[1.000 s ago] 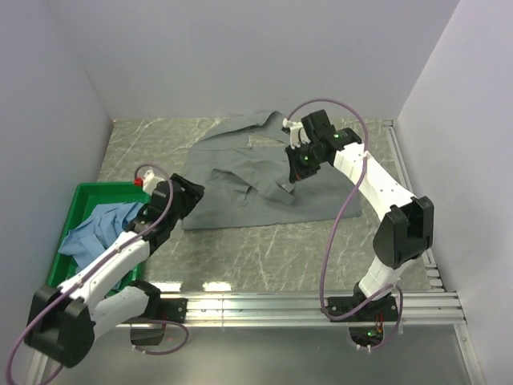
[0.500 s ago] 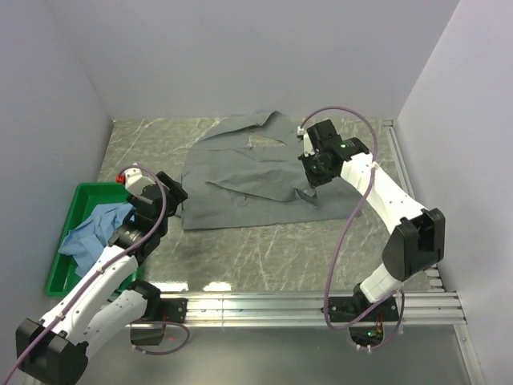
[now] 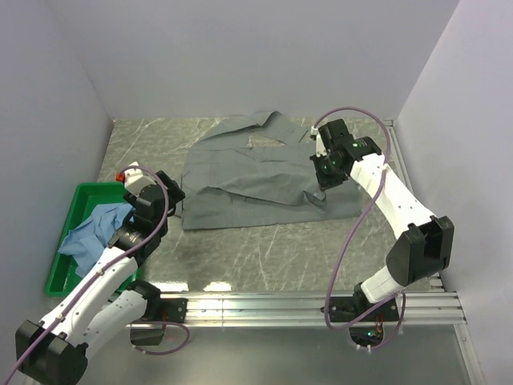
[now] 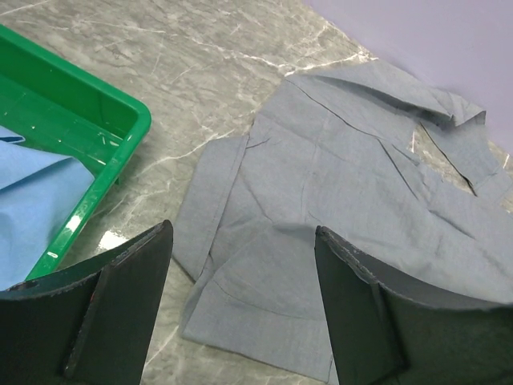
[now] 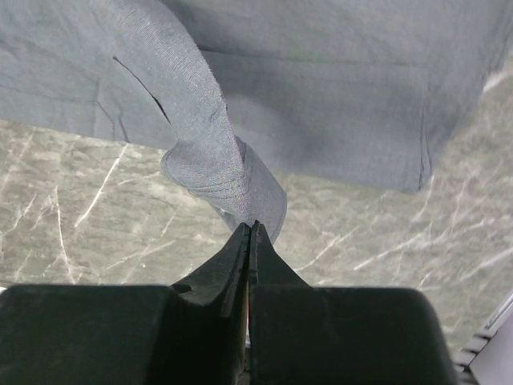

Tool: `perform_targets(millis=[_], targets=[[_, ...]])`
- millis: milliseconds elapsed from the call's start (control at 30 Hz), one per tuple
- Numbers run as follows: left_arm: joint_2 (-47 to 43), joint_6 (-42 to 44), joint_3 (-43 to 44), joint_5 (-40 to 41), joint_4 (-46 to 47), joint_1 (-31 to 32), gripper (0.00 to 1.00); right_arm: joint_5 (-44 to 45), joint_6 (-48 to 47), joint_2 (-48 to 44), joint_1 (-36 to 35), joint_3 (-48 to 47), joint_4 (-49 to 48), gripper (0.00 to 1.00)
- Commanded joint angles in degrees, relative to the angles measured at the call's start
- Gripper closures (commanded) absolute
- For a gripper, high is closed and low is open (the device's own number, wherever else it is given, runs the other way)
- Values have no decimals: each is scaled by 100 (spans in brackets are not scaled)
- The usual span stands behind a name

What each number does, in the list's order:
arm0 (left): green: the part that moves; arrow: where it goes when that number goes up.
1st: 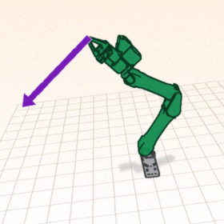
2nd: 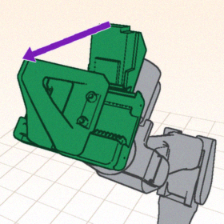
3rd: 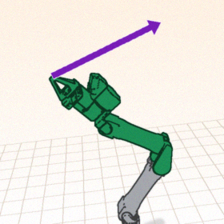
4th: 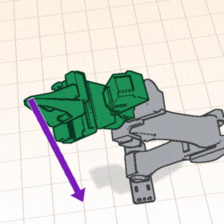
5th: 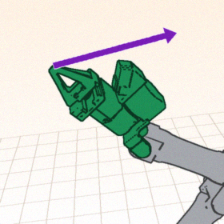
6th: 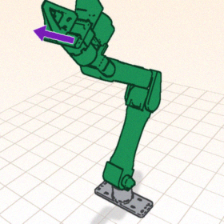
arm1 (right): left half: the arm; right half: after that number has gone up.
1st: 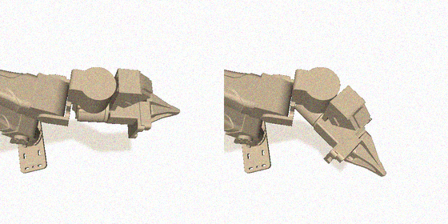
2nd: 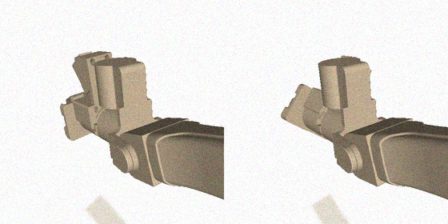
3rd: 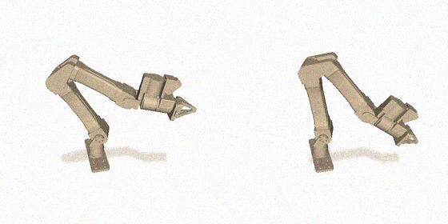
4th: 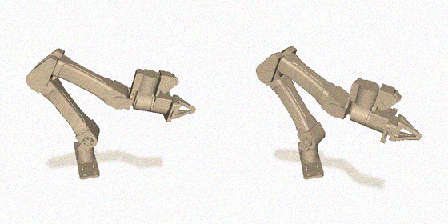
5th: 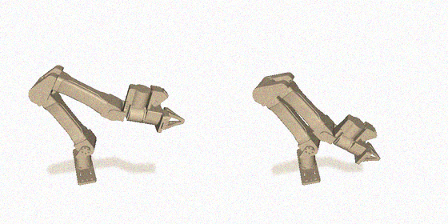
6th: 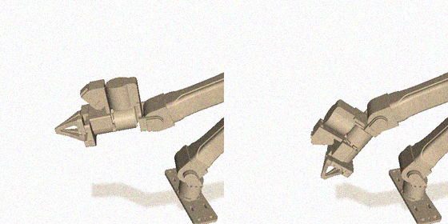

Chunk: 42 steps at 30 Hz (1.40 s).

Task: Fold and stack the long sleeve shirts
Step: Fold the shirt

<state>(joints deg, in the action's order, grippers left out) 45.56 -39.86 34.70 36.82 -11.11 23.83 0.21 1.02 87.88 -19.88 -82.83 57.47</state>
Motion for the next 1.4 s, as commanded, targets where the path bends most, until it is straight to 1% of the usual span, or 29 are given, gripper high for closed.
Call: perform_targets(millis=[0,100,233,400,533,600,633,667,700,733,867,933,1000,1033,1100,1133,1167,1233,1367], targets=[[-91,83,-60,115,241,33,23,24,145,-200,54,12,150,100],[-91,66,-60,106,268,42,23,-292,4,-411,72,117,-43,100],[-91,57,-68,115,259,42,23,-354,-49,-421,81,293,-280,100],[-109,57,-77,124,250,42,23,-390,21,97,133,285,-351,100],[-126,74,-95,106,268,42,23,-144,267,730,344,-74,-88,100],[-135,75,-95,106,276,34,23,-83,486,1090,528,-224,27,98],[-153,74,-95,115,268,33,23,-30,583,1187,599,-347,105,94],[-161,74,-103,115,276,33,23,214,662,1327,704,-392,115,82],[-170,74,-104,124,268,42,23,347,846,1372,757,-444,124,76],[-188,83,-112,124,276,34,23,435,943,1390,810,-506,63,61],[-205,74,-121,62,294,33,23,594,1383,1207,1038,-481,-288,39],[-205,74,-139,54,294,42,23,542,1717,1039,1249,-192,-664,37],[-223,74,-139,54,294,42,23,253,2042,688,1468,142,-1017,36],[-232,74,-139,54,303,34,23,-218,2165,548,1704,570,-1471,36],[-241,66,-147,36,320,42,23,-861,2384,100,1925,1108,-2035,36],[-249,83,-148,27,329,42,23,-1465,2429,-41,1961,1624,-2630,36],[-241,66,-156,10,329,51,23,-1715,2464,-243,1962,1847,-2871,36],[-232,83,-156,-8,347,51,23,-2058,2482,-350,1962,2321,-3380,37],[-232,75,-165,-43,347,51,23,-2436,2509,-333,1962,2832,-4058,37]])
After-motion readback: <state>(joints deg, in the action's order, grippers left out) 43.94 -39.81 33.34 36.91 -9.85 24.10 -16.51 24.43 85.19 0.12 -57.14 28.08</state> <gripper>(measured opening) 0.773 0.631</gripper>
